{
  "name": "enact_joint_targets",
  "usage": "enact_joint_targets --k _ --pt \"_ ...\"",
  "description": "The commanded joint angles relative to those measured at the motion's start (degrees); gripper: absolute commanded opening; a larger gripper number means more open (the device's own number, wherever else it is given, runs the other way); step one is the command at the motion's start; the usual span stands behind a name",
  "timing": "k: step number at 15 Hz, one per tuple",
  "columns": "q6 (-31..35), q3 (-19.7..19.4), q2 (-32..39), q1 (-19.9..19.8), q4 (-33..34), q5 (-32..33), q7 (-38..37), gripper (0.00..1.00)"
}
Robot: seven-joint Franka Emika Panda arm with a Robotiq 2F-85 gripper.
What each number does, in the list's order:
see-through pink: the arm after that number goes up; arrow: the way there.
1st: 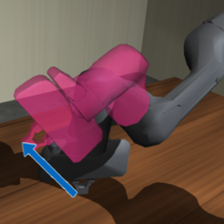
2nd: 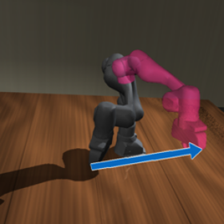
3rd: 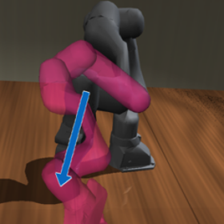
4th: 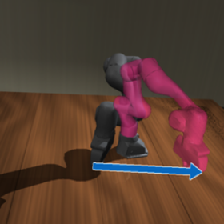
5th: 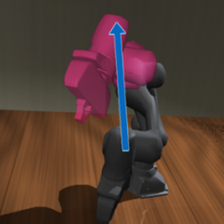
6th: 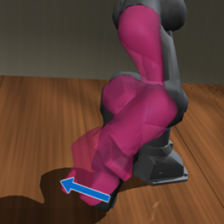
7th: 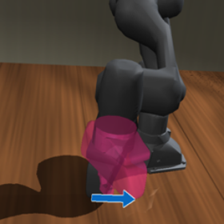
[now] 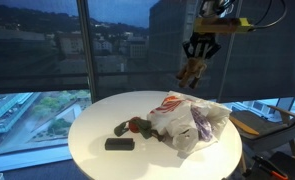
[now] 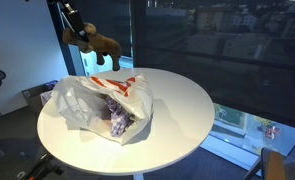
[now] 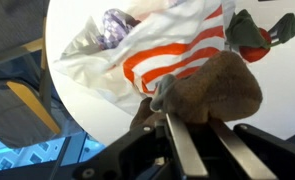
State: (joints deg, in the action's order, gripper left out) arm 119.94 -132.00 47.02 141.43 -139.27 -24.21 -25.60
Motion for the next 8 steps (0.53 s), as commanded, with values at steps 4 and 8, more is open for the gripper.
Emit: enact_joint_targets --k 4,8 --pt "-26.5 -8.1 23.0 -0.1 -6.5 -8.6 11.0 0.04" --pt "-33.4 -8.7 23.8 -0.4 -12.4 -14.6 20.4 0.04"
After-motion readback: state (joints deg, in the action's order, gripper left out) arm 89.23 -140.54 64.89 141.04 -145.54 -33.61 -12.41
